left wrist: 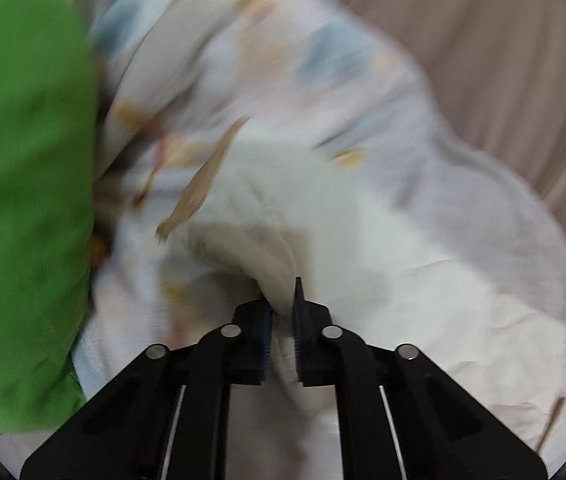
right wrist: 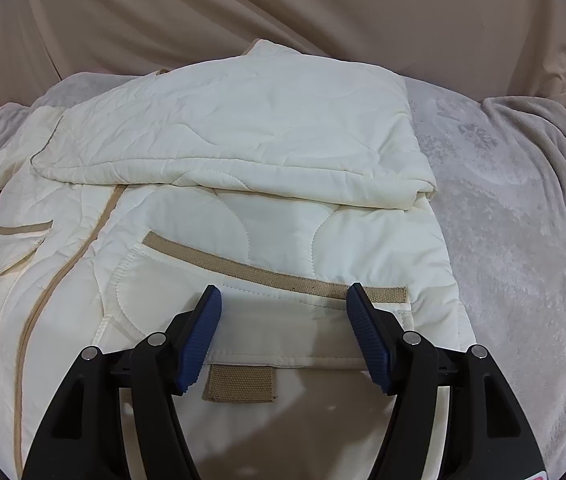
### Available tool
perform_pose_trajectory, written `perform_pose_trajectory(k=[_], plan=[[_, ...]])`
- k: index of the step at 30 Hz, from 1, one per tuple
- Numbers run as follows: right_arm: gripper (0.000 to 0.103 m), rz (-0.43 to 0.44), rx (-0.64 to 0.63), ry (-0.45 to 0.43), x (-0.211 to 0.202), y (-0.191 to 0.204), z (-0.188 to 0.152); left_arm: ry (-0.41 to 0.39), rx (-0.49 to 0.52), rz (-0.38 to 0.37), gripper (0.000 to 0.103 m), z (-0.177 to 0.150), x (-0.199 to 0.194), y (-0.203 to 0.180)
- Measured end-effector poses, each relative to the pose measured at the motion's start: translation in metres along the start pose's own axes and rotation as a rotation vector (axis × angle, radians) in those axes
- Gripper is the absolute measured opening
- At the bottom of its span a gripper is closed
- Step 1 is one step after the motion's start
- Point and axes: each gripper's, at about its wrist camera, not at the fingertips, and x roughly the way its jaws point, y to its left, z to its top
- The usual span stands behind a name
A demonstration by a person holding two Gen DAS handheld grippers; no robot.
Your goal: Fold large clothes
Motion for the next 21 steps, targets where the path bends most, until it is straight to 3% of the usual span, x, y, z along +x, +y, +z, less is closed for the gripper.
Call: perform_pose_trajectory(k=[2,5,8,10,13,16,18,20,21], plan=[[0.064,0.0,-0.001,0.0,0.0,0.0,0.0,-0.062,0.072,-0.064,0.005,0.0,-0.033,-0.038],[0.064,-0.004,-0.004,-0.001,0.0,0.0,0.0,-0.134,0.201,-0.224,0.005,-0.015,-0.094,-0.113],[0.064,-0.003,-0.003,-0.002,0.0,-0.001,0.0,-0.186,0.37,-0.414,0.005,-0.055,-0.163,-0.202],[0.064,-0.003,-0.003,-0.002,0.0,0.0,0.0,-0.175,0.48,-0.533,0.005,-0.096,-0.196,-0.261],[0.064,-0.001,-0.001,-0.004,0.0,-0.001,0.0,-0.099,0.619,-0.656,0.006,-0.167,-0.212,-0.336],[0.064,0.004,0.001,-0.004,0.0,-0.001,0.001,0.039,0.737,-0.703,0.01,-0.25,-0.194,-0.397],[0.064,0.007,0.005,-0.004,0.0,-0.002,0.002,0.174,0.792,-0.71,0.02,-0.307,-0.175,-0.419],[0.064,0.011,0.009,-0.005,0.0,-0.002,0.002,0.288,0.817,-0.663,0.039,-0.352,-0.153,-0.426],[0.065,0.014,0.012,-0.006,-0.001,-0.003,0.002,0.309,0.82,-0.654,0.04,-0.363,-0.143,-0.426]])
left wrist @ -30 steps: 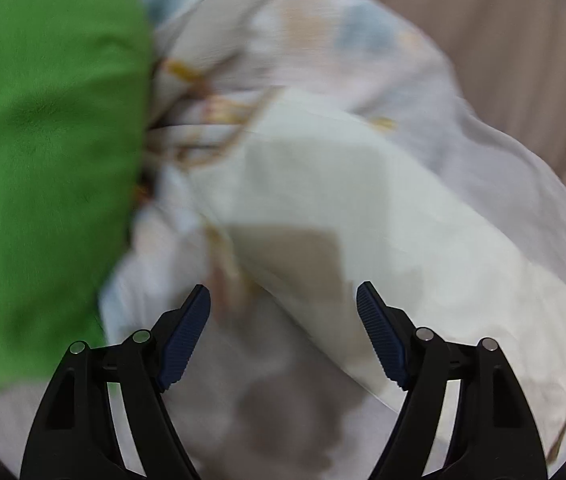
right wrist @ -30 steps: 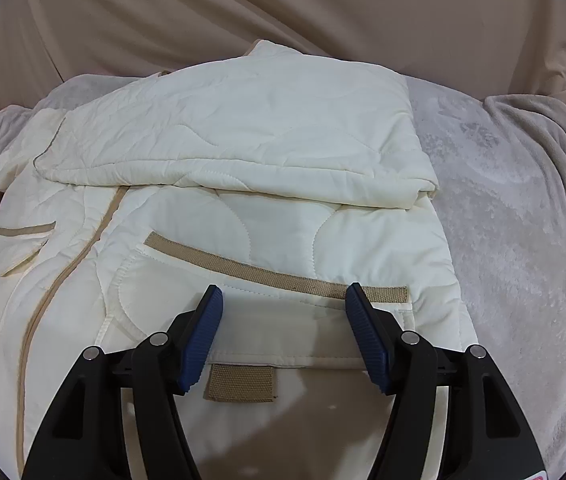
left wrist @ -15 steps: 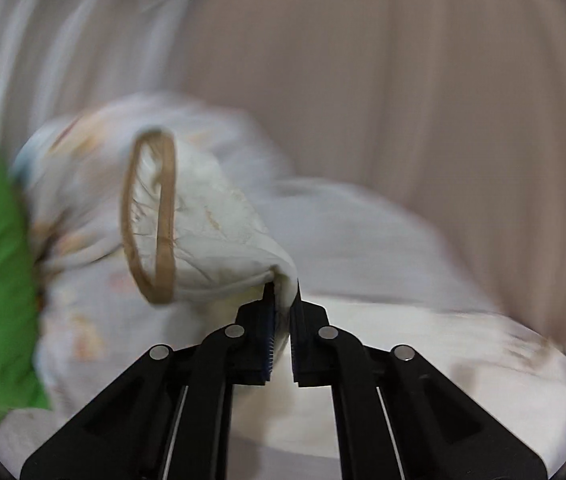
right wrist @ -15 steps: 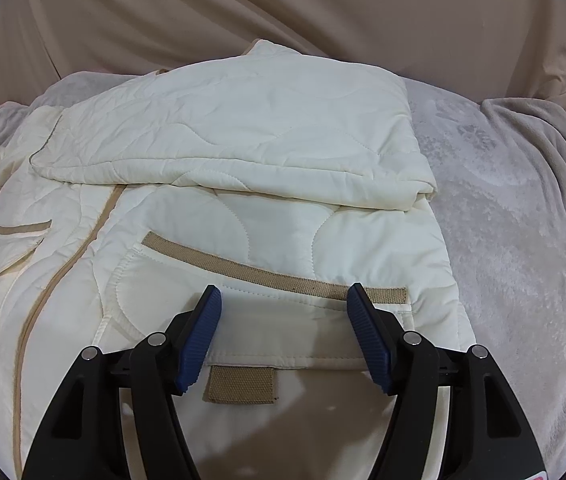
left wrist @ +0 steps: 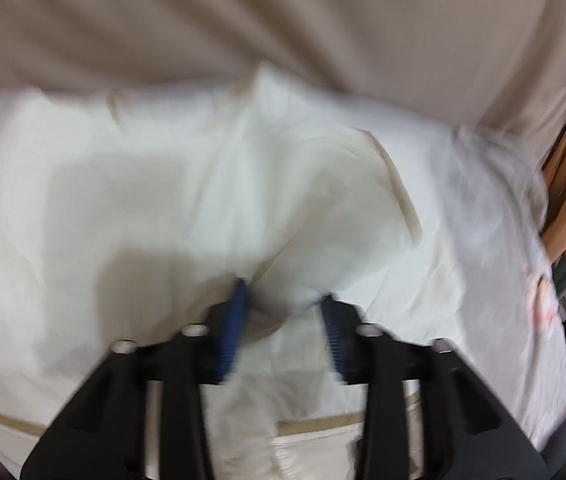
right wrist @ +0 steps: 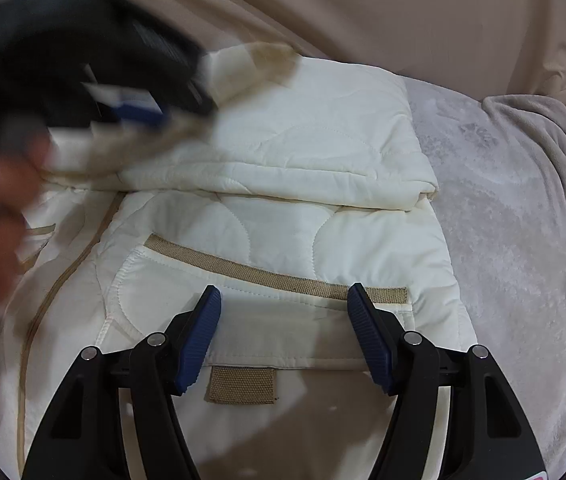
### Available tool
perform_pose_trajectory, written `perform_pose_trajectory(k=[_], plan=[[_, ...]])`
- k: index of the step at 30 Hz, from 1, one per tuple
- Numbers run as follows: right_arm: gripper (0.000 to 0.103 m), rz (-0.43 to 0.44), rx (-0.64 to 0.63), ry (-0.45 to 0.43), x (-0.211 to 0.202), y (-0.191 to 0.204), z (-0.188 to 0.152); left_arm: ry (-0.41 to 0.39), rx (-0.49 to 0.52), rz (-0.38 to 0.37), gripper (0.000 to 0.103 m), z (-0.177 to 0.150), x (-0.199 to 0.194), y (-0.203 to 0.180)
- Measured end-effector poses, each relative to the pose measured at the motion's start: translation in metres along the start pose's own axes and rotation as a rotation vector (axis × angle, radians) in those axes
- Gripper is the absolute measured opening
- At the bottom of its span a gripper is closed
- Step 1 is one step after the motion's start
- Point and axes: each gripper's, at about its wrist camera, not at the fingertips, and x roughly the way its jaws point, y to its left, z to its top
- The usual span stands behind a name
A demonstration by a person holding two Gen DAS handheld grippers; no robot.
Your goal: Fold large clothes
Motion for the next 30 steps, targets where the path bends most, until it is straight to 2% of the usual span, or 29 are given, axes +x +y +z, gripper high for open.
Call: perform_pose_trajectory(k=[3,5,7,8,11,15,16,21,24,25,26,27,28,29,30], plan=[[0.066,0.014,0.007,-0.001,0.0,-0.001,0.0,-0.046,0.043,0.0,0.051,-0.015,-0.006,-0.004],[0.067,0.025,0.011,0.0,0.0,-0.002,0.0,-0.081,0.049,-0.021,0.076,-0.018,-0.027,0.005],[0.068,0.046,0.021,-0.001,0.0,-0.005,0.001,-0.148,0.033,-0.025,0.088,-0.018,-0.052,0.026],[0.068,0.068,0.034,-0.004,-0.001,-0.008,0.001,-0.177,0.026,-0.02,0.089,-0.017,-0.064,0.039],[0.068,0.107,0.101,-0.042,-0.012,-0.022,0.009,-0.193,-0.035,0.012,0.089,-0.026,-0.091,0.082],[0.069,0.174,0.207,-0.082,-0.027,-0.047,0.04,-0.174,-0.211,0.07,0.089,-0.034,-0.1,0.169],[0.07,0.184,0.227,-0.081,-0.027,-0.052,0.051,-0.163,-0.281,0.072,0.088,-0.039,-0.101,0.196],[0.072,0.18,0.259,-0.043,0.0,-0.059,0.101,-0.173,-0.522,0.053,0.087,-0.059,-0.101,0.27],[0.074,0.203,0.303,0.04,0.038,-0.054,0.116,-0.179,-0.568,0.082,0.085,-0.06,-0.1,0.29],[0.071,0.202,0.329,0.073,0.052,-0.054,0.116,-0.172,-0.564,0.09,0.081,-0.059,-0.096,0.289],[0.049,0.213,0.344,0.094,0.061,-0.052,0.117,-0.167,-0.557,0.101,0.078,-0.058,-0.094,0.287],[0.01,0.252,0.349,0.107,0.065,-0.049,0.12,-0.169,-0.545,0.106,0.078,-0.056,-0.093,0.283],[0.006,0.287,0.344,0.091,0.058,-0.044,0.124,-0.18,-0.535,0.11,0.077,-0.055,-0.096,0.28],[0.005,0.308,0.333,0.034,0.044,-0.041,0.127,-0.193,-0.525,0.115,0.077,-0.052,-0.098,0.275],[0.005,0.335,0.304,-0.061,0.021,-0.038,0.132,-0.209,-0.506,0.129,0.077,-0.05,-0.101,0.271]])
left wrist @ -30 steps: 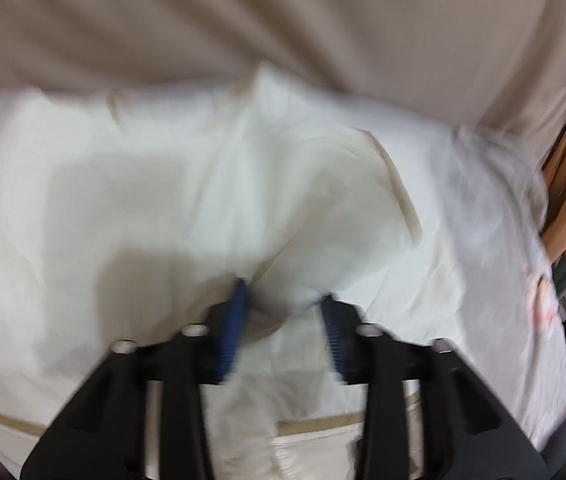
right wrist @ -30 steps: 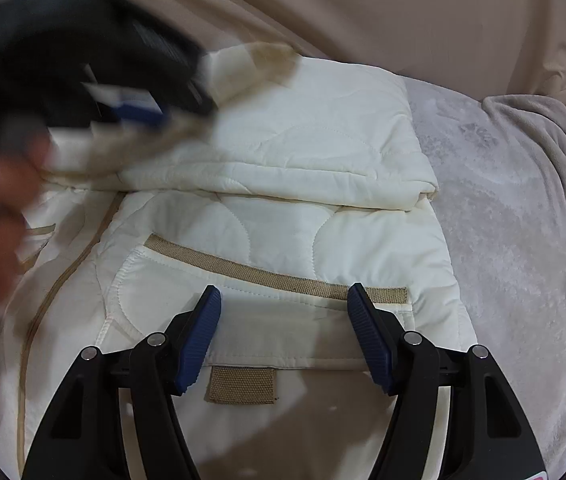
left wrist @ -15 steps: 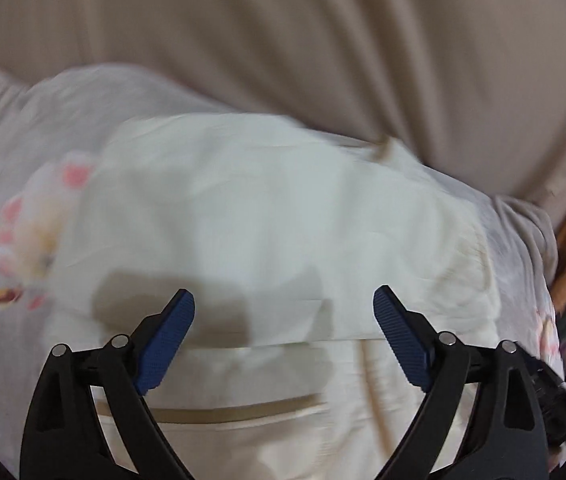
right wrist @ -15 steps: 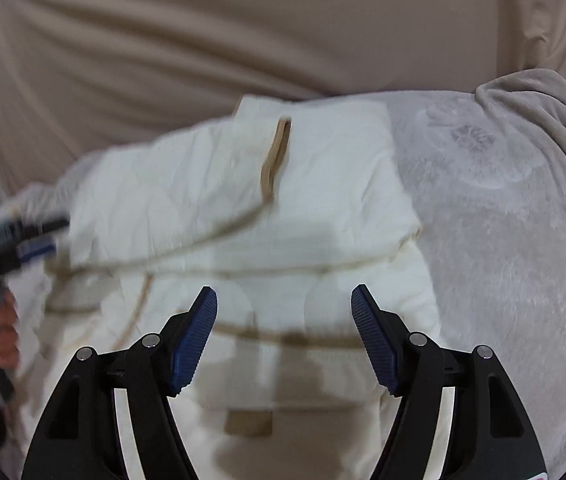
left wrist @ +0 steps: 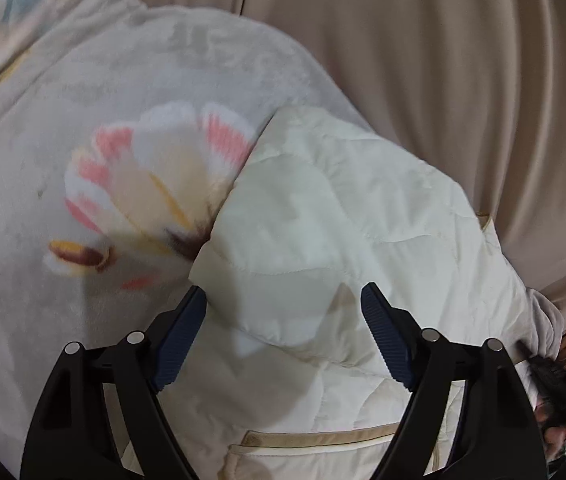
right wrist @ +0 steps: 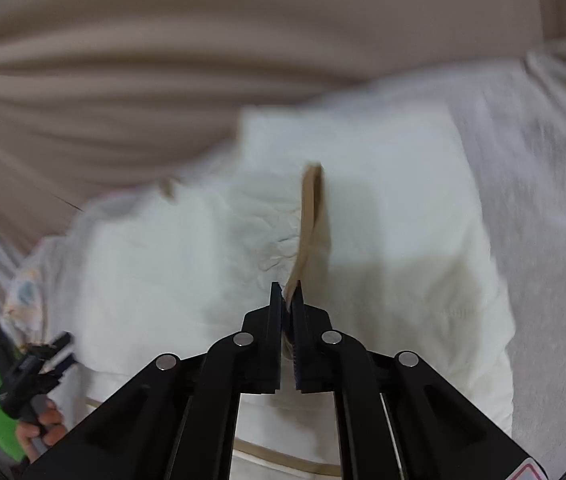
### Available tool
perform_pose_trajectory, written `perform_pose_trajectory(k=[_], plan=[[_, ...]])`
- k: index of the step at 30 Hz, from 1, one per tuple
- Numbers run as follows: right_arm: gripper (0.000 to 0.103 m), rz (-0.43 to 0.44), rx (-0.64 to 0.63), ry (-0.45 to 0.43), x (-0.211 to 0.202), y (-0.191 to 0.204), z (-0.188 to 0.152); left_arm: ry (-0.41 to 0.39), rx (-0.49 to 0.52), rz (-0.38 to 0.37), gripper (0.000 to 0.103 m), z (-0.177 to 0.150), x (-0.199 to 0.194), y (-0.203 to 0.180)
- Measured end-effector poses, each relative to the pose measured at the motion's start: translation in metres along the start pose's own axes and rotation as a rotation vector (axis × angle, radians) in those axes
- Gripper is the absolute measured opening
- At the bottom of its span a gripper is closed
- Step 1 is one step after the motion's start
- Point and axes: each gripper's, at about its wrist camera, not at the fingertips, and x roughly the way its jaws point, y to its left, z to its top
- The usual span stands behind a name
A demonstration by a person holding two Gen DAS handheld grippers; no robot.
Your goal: Fold large clothes
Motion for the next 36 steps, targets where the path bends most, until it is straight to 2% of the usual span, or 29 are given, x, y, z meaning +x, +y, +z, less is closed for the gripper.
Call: perform_pose_trajectory(k=[2,3,4,5,6,7,8,10,12,14,15,17,19,22,24,26,28,30,35,36], plan=[[0.004,0.049,-0.056,-0.104,-0.031,0.013,0.003,-0.039,0.069,0.069,0.077,0.0,-0.001,-0.011],[0.004,0.044,-0.059,-0.132,-0.036,0.011,0.003,-0.037,0.104,0.121,0.077,0.0,0.006,-0.015],[0.004,0.003,-0.054,-0.135,-0.033,0.003,0.001,-0.029,0.129,0.16,0.077,-0.002,0.013,-0.017],[0.004,-0.06,-0.042,-0.099,-0.019,-0.009,-0.001,-0.019,0.149,0.198,0.078,-0.005,0.022,-0.017],[0.004,-0.155,-0.033,-0.016,0.007,-0.027,-0.006,-0.006,0.163,0.222,0.078,-0.009,0.032,-0.015],[0.004,-0.232,-0.028,0.085,0.036,-0.046,-0.014,0.017,0.157,0.211,0.079,-0.014,0.041,-0.01],[0.002,-0.223,-0.018,0.134,0.052,-0.06,-0.023,0.031,0.142,0.194,0.08,-0.019,0.045,-0.005],[0.003,-0.184,0.027,0.092,0.041,-0.065,-0.025,0.019,0.139,0.204,0.081,-0.02,0.045,-0.004],[0.009,-0.219,0.045,0.039,0.023,-0.057,-0.018,0.018,0.135,0.213,0.083,-0.021,0.046,-0.002],[0.011,-0.271,0.043,-0.046,0.003,-0.043,-0.012,0.012,0.132,0.226,0.083,-0.022,0.049,-0.001],[0.016,-0.309,0.014,-0.091,-0.006,-0.028,-0.009,0.006,0.138,0.237,0.083,-0.023,0.049,-0.002],[0.016,-0.274,-0.092,-0.129,-0.012,0.011,-0.008,-0.007,0.162,0.27,0.085,-0.025,0.049,-0.008],[0.016,-0.218,-0.202,-0.104,-0.001,0.047,-0.01,-0.025,0.193,0.313,0.086,-0.029,0.048,-0.014],[0.016,-0.139,-0.358,-0.016,0.041,0.103,-0.029,-0.032,0.212,0.341,0.088,-0.031,0.048,-0.016],[0.016,-0.124,-0.422,0.052,0.071,0.124,-0.049,-0.029,0.204,0.34,0.09,-0.03,0.048,-0.014],[0.015,-0.154,-0.471,0.088,0.097,0.129,-0.058,-0.023,0.193,0.338,0.091,-0.03,0.048,-0.011],[0.013,-0.185,-0.501,0.08,0.107,0.12,-0.06,-0.017,0.178,0.323,0.091,-0.029,0.048,-0.007],[0.012,-0.224,-0.451,0.057,0.099,0.091,-0.049,-0.012,0.166,0.309,0.091,-0.027,0.049,-0.004],[0.011,-0.329,-0.248,0.008,0.059,-0.017,-0.021,-0.007,0.17,0.309,0.092,-0.027,0.052,-0.004],[0.001,-0.326,-0.189,0.002,0.052,-0.04,-0.019,-0.006,0.171,0.309,0.093,-0.027,0.053,-0.004]])
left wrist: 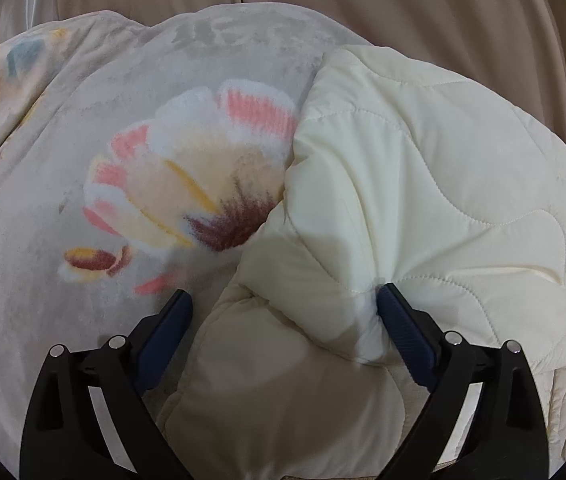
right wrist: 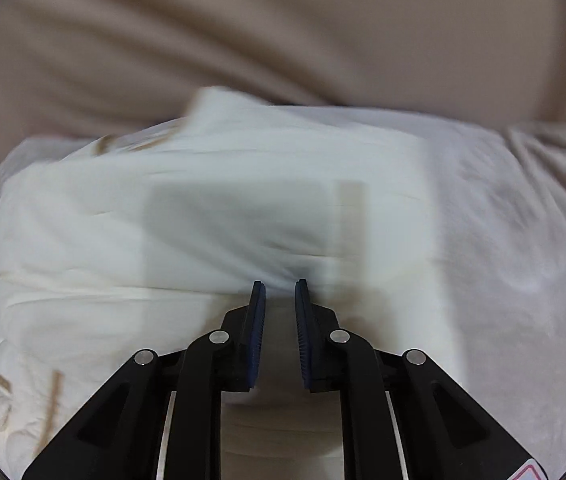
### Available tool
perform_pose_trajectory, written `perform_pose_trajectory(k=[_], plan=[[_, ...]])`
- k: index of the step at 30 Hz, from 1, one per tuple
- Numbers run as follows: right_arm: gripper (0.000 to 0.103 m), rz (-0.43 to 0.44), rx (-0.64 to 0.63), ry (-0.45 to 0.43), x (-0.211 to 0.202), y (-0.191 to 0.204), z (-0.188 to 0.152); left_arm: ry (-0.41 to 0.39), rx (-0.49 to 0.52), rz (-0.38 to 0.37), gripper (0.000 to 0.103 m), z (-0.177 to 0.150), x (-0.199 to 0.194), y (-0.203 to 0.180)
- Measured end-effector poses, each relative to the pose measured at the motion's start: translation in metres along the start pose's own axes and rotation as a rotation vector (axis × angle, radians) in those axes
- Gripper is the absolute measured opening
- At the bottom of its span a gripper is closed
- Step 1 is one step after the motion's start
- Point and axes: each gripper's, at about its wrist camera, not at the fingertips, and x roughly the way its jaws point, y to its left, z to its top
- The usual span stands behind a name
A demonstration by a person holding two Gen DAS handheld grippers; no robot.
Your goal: Fold large clothes
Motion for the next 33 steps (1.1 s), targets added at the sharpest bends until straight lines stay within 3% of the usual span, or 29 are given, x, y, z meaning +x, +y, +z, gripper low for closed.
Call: perform_pose_trajectory(k=[2,3,8,14,26,28,30,32,33], plan=[[0.0,0.129,0.133,0.013,0.004,-0.033,-0.01,0.004,0.01,0.002,0.094,0.0,0.001,-0.003],[0.0,0.146,0.159,0.008,0.004,-0.037,-0.015,0.005,0.016,0.008,0.094,-0.001,0.002,-0.004],[0.0,0.018,0.048,-0.019,0.004,-0.01,-0.017,0.013,0.011,0.005,0.095,0.001,0.005,-0.002],[0.0,0.098,0.121,-0.028,0.0,-0.034,-0.018,0.014,-0.005,-0.014,0.096,0.003,0.006,0.002],[0.0,0.166,0.181,-0.011,-0.01,-0.044,-0.036,-0.003,-0.082,-0.091,0.095,-0.01,-0.01,0.021],[0.012,0.139,0.198,-0.022,-0.025,-0.048,-0.042,-0.001,-0.111,-0.12,0.095,-0.012,-0.016,0.03],[0.044,0.159,0.196,-0.052,-0.049,-0.054,-0.05,0.021,-0.118,-0.142,0.095,-0.015,-0.024,0.041],[0.065,0.108,0.176,-0.058,-0.072,-0.058,-0.059,0.032,-0.115,-0.11,0.095,-0.017,-0.035,0.052],[0.066,0.074,0.147,-0.041,-0.081,-0.06,-0.064,0.054,-0.116,-0.112,0.095,-0.019,-0.038,0.059]])
